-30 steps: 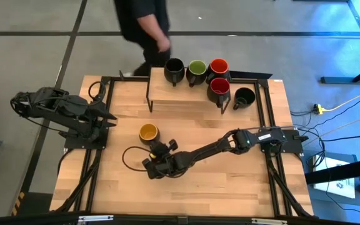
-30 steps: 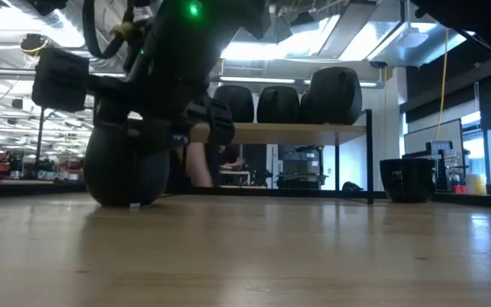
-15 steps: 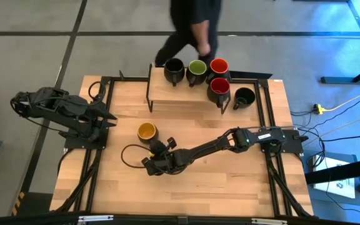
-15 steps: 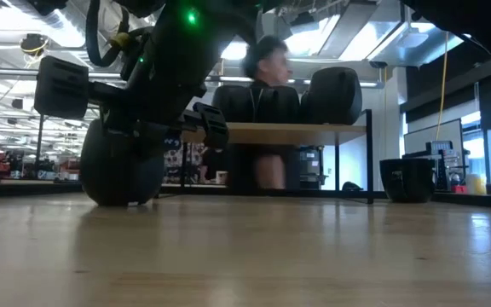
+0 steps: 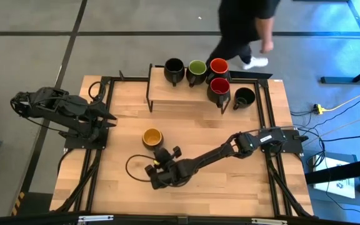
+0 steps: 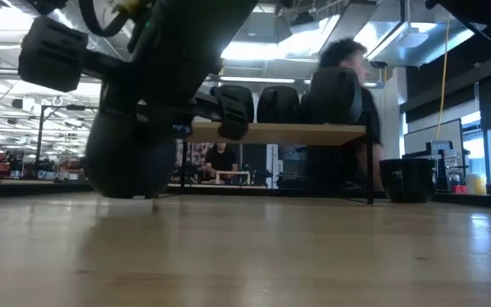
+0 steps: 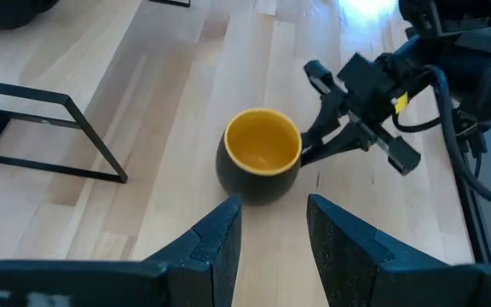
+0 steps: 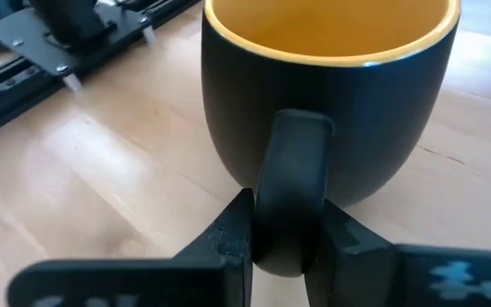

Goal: Place coffee mugs
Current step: Put the yellow mug on the shelf

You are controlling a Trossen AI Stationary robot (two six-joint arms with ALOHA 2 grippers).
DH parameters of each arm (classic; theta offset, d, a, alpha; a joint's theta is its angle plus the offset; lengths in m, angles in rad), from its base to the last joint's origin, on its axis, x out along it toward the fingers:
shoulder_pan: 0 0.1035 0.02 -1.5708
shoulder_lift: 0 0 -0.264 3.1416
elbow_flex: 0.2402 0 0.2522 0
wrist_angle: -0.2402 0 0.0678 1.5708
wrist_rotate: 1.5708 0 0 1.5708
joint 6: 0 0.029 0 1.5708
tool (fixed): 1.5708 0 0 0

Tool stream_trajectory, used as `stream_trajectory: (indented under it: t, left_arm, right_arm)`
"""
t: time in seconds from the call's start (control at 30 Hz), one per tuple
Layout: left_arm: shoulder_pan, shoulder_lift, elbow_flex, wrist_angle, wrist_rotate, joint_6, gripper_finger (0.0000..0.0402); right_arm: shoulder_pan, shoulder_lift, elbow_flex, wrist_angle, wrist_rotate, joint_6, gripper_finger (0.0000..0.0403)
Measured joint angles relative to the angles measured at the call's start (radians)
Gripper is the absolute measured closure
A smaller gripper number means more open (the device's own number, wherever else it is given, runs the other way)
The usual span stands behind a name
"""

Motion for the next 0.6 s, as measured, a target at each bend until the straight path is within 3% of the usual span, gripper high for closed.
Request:
stream_trajectory:
  t: [0.3, 0.6]
  left_arm:
    - [0.000, 0.000, 0.000, 0.000, 0.004, 0.000, 0.0273]
    - [0.000, 0.000, 0.000, 0.000, 0.005, 0.000, 0.0273]
  right_arm:
    - [0.065, -0.058, 0.000, -0.288, 0.120, 0.281, 0.0354]
    - [0.087, -0.100, 0.001, -0.402, 0.148, 0.357, 0.0354]
